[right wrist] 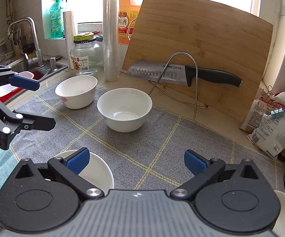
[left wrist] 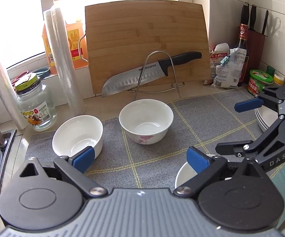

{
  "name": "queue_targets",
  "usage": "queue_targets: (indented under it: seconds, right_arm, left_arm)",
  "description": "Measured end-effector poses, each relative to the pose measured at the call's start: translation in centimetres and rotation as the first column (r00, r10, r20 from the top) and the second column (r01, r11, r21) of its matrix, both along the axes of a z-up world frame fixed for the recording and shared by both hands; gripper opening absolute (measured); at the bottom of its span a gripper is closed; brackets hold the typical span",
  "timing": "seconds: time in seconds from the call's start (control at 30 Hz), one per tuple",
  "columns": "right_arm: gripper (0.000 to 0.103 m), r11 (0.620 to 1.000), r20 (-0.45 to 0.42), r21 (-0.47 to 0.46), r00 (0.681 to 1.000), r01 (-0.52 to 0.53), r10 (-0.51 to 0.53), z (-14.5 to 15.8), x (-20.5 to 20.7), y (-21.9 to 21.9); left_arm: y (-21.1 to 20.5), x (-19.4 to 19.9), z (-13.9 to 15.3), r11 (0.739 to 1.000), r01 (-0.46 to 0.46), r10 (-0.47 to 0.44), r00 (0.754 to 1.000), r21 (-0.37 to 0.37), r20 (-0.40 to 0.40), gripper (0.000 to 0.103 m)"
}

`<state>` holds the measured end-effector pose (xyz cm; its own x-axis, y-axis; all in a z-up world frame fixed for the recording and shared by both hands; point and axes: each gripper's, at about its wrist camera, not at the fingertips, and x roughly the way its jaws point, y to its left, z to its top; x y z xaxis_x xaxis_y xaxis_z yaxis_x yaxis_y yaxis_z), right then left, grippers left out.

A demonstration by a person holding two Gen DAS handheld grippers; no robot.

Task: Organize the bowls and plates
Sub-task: 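Reach the left gripper to the white bowl and grasp its rim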

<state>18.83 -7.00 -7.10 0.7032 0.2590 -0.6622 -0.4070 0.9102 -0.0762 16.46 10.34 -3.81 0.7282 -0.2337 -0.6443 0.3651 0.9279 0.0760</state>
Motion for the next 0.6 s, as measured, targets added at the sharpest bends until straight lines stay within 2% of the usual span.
queue_targets:
  seconds: [0.33, 0.6]
  right_arm:
    - [0.103, 1.0, -0.009, -0.015, 1.0, 0.027, -0.027, 0.0, 1.8, 2.1]
    - [0.103, 0.999, -0.02, -0.036, 1.0, -0.023, 0.022, -0.9, 4.0, 3.2]
  left_arm:
    - [0.2, 6.3, 0.0, 0.995, 0.104, -0.104, 0.995, 0.004, 0.0, 0.099]
    - [-0.6, 10.6, -0.7, 0.988, 0.156, -0.156, 0.987, -0.002, -0.038, 0.099]
